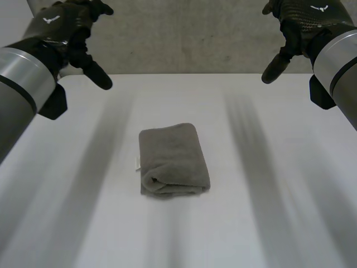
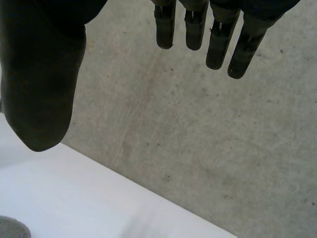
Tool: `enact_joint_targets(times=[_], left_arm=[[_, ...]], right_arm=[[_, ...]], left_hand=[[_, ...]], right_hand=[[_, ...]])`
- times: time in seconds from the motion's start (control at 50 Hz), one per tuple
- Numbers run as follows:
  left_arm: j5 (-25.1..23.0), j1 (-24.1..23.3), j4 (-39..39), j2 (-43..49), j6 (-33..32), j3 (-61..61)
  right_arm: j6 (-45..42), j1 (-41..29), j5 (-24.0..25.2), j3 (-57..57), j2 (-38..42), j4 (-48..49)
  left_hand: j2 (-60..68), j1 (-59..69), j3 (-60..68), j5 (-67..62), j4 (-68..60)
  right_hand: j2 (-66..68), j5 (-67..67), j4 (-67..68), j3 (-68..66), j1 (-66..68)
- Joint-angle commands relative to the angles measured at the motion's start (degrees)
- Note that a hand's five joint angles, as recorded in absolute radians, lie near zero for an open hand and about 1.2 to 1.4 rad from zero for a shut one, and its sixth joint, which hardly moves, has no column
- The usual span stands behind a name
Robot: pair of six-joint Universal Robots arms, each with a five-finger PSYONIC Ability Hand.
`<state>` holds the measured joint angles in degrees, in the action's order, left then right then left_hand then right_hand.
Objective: Fold the towel.
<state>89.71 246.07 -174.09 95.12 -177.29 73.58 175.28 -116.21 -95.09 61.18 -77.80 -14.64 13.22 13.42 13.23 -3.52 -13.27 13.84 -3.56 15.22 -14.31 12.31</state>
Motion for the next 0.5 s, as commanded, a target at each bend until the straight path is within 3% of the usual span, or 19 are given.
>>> enact_joint_targets(times=[0.02, 0.36, 0.5], left_arm=[[-0.06, 1.34, 0.60, -0.38, 0.01, 0.42], [-0.06, 1.08, 0.69, -1.17, -0.07, 1.39], [-0.33, 1.08, 0.60, -1.70, -0.16, 1.39]], right_arm=[[-0.03, 0.19, 0.26, -0.54, 1.07, -0.39], [-1.17, -0.60, 2.89, -0.19, 3.09, -0.39], [-13.19, -4.62, 14.30, 1.05, 11.15, -0.39]], left_hand=[[2.38, 2.18, 2.37, -2.07, -2.33], [1.04, 0.84, 1.02, -0.73, -0.99], [0.53, 0.33, 0.52, -0.22, -0.48]], right_hand=[[-3.84, 3.56, -5.22, 4.31, -2.31], [-3.84, 3.56, -5.22, 4.31, -2.31], [-3.84, 3.56, -5.22, 4.31, -2.31]])
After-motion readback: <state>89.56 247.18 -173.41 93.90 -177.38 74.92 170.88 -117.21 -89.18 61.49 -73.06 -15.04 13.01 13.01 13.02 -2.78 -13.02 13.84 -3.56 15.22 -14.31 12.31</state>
